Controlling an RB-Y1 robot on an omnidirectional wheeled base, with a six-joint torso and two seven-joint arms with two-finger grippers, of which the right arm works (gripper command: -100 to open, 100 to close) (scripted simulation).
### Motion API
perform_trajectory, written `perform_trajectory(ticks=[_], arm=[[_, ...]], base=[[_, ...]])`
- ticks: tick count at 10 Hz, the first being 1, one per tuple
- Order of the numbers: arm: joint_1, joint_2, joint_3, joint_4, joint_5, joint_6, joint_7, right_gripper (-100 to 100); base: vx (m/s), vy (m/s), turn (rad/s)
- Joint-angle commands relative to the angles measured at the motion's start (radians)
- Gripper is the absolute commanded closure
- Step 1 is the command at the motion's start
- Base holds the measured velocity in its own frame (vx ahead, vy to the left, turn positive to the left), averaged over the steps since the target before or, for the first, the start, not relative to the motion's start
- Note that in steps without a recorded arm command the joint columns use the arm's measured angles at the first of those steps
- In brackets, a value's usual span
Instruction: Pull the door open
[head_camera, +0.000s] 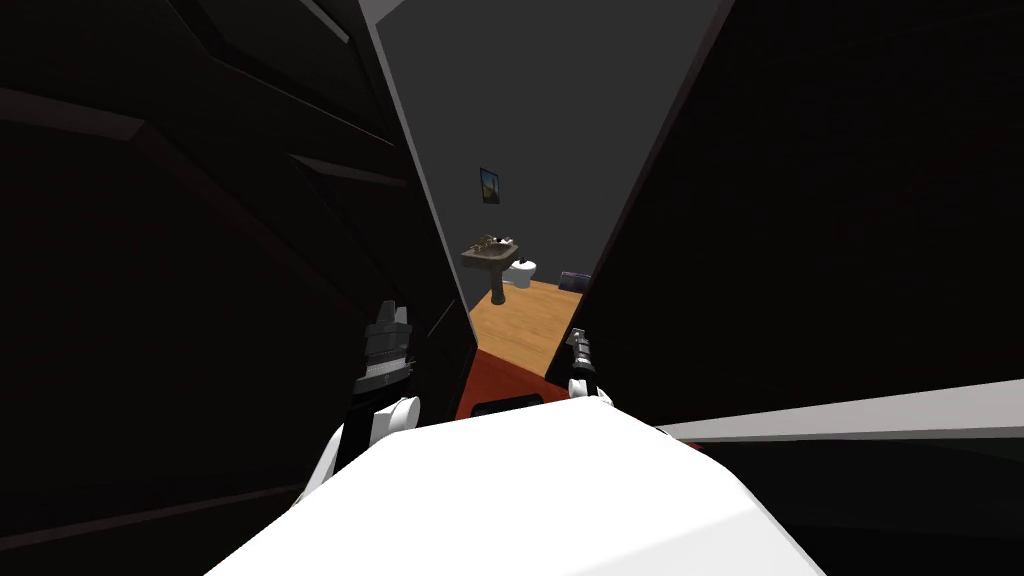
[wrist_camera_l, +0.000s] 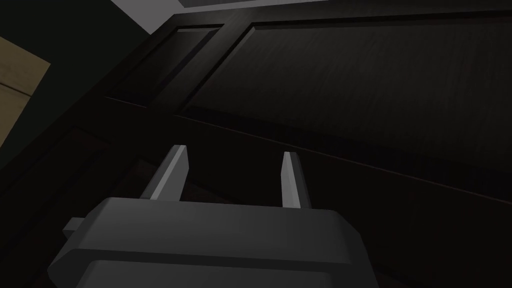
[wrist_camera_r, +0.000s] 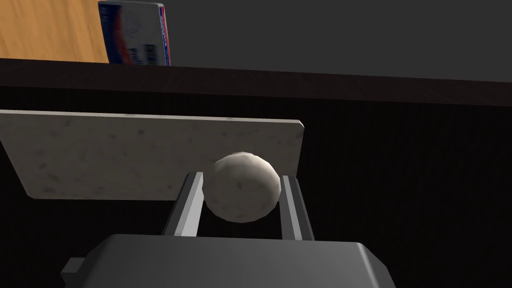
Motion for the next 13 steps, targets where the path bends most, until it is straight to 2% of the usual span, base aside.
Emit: perform_trajectory(ticks=[1, 5, 9, 10, 13], arm=[[0.003, -0.006, 0.008, 0.009, 0.004, 0.014, -0.008, 100], [-0.02, -0.034, 0.053, 0.004, 0.027, 0.063, -0.045, 100], [-0.041, -0.058, 0.092, -0.001, 0.047, 0.106, -0.078, 100], [-0.033, -0.053, 0.086, -0.009, 0.044, 0.105, -0.072, 100], [-0.026, -0.065, 0.112, -0.008, 0.059, 0.102, -0.101, 100]], base=[[-0.19, 0.037, -0.071], [-0.211, 0.026, 0.015], [-0.226, 0.001, 0.145], [-0.089, 0.009, 0.029], [-0.168, 0.018, 0.076]])
